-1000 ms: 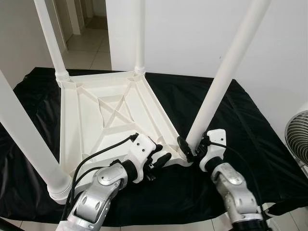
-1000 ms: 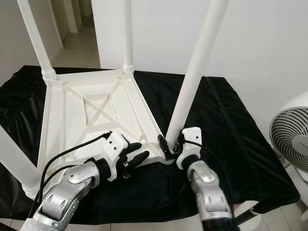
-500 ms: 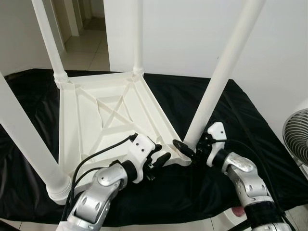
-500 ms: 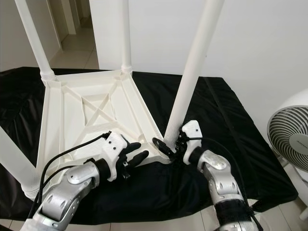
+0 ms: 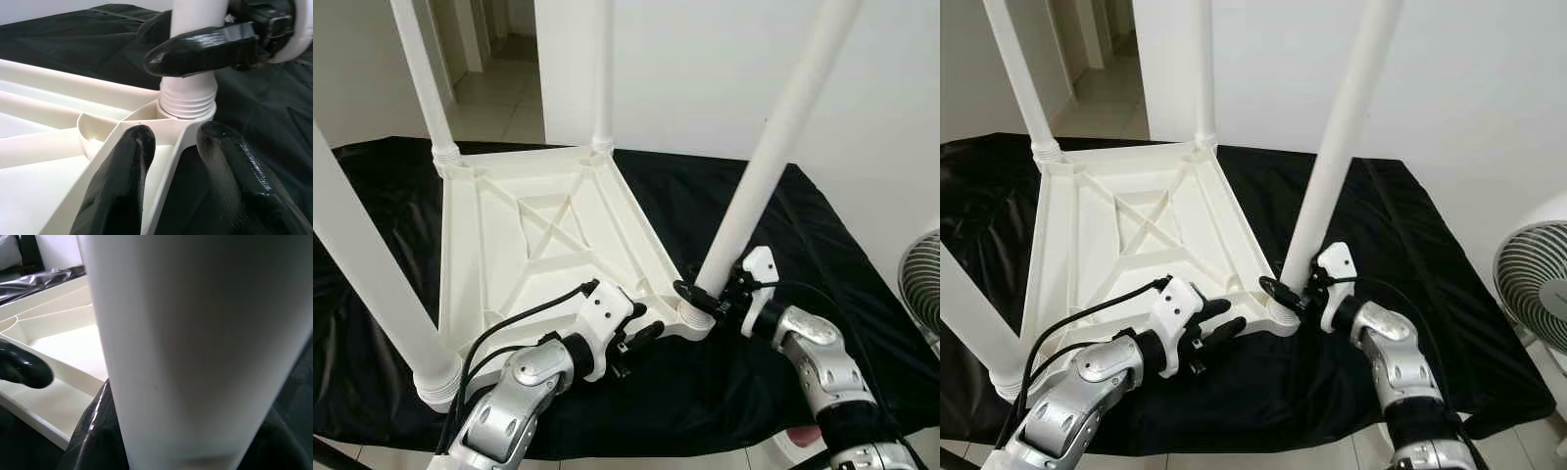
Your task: Building children table
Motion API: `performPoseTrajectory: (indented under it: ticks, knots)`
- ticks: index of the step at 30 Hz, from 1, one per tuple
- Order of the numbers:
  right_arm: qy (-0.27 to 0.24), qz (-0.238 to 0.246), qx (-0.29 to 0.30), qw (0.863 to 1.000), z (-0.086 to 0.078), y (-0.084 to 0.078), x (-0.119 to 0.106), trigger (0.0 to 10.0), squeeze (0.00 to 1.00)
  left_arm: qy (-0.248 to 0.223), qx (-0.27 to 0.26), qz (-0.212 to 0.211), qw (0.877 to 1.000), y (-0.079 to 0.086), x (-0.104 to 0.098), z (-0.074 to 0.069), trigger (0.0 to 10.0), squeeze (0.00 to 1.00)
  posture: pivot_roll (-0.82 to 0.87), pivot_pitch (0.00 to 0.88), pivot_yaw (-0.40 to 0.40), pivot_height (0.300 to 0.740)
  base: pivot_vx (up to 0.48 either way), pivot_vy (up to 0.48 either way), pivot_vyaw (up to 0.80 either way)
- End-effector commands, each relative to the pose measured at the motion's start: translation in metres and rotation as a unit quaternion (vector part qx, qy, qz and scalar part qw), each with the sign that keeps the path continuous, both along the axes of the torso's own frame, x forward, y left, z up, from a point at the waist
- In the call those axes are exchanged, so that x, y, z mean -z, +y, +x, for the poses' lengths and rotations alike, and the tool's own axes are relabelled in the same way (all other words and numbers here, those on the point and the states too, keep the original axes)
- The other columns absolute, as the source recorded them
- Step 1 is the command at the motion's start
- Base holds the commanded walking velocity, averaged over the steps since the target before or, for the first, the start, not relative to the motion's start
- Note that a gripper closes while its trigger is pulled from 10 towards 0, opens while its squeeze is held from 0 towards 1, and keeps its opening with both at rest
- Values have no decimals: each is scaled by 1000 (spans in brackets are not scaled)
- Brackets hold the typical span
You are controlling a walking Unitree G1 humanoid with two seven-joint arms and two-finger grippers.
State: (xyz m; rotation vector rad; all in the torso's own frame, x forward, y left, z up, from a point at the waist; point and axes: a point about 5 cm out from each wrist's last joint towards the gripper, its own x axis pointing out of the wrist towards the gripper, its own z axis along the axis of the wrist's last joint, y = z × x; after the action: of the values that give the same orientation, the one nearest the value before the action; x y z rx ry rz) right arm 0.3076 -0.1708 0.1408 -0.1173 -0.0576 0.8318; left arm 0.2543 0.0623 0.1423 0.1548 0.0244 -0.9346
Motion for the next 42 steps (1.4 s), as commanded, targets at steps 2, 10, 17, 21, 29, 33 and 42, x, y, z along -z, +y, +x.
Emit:
performPoseTrajectory:
  ticks: [2, 10, 17, 21, 29, 33, 42]
  knots:
    - [32, 29, 28, 999, -8, 2, 16, 0, 0, 6, 13, 2, 1000, -2, 3, -3, 10000, 0, 19, 32, -58, 740, 0, 0, 0]
    - [26, 83, 137, 987, -19, 9, 16, 0, 0, 4, 12, -17, 1000, -6, -3, -1, 10000, 0, 5, 28, -66, 740, 0, 0, 0]
    - [57, 109, 282, 952, -30, 27, 24, 0, 0, 0, 12, -12, 1000, -3, -2, 1, 10000, 0, -9, 9, -61, 740, 0, 0, 0]
    - [72, 99, 345, 931, -30, 33, 32, 0, 0, -5, 8, -10, 1000, 2, -4, 5, 10000, 0, -4, 0, -51, 740, 0, 0, 0]
    - [77, 91, 358, 926, -32, 30, 32, 10000, 0, -7, 11, -13, 1000, 2, -7, 6, 10000, 0, -7, 0, -39, 740, 0, 0, 0]
    - [70, 90, 331, 937, -30, 25, 26, 10000, 1000, -6, 12, -11, 1000, 2, -6, 5, 10000, 0, -7, 1, -34, 740, 0, 0, 0]
    - [44, 42, 231, 971, -14, 8, 11, 10000, 1000, -2, 17, -12, 1000, 0, -4, 3, 10000, 0, -5, 0, -38, 740, 0, 0, 0]
